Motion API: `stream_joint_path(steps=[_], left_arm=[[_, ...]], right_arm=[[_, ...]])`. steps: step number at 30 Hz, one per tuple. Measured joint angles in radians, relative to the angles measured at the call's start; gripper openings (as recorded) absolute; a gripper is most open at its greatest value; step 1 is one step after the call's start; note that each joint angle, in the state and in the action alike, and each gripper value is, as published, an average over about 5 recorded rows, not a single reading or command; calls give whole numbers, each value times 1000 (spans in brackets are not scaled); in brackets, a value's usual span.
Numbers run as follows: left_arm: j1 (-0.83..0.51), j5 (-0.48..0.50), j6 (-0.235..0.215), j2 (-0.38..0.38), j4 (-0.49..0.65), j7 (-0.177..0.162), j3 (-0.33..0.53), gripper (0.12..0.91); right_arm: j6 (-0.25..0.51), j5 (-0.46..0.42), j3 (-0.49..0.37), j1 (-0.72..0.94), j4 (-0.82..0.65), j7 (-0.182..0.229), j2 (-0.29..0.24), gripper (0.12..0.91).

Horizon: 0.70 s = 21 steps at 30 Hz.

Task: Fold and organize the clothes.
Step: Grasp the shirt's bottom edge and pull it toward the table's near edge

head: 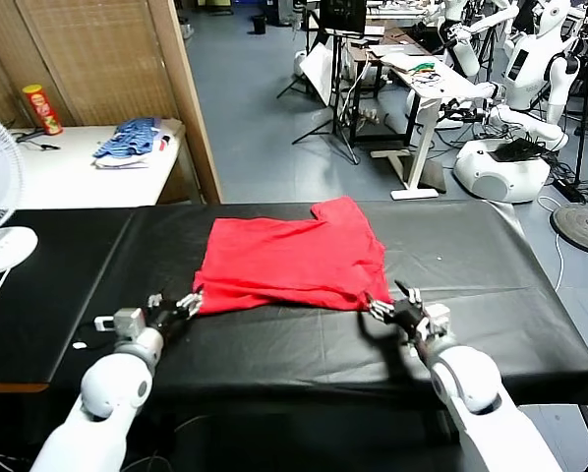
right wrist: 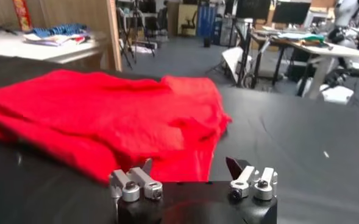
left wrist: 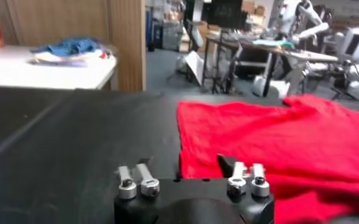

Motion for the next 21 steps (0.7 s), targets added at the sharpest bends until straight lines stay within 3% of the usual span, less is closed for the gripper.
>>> stream_joint_path(steps=[5,8,16,18,21], left_arm=[[14,-46,17,-5,6,1,-6,774],[18,-57,17,-6,9,7,-11,660],[20,-45,19,-4,12,24,-6,212],[24,-20,16,-1,8,24,-2,147],[34,44,2,10,-2,24,6,131]], right_arm=[[5,-13,-1,-9,14,-2,2,582],[8,-21,-1,-13,25,-1,1,490],[-5,-23,7,-33,57,20,-6,169],[-16,-20,11,-43,70,28,-9,137],[-42,-10,18,-57,95,46,-15,128]])
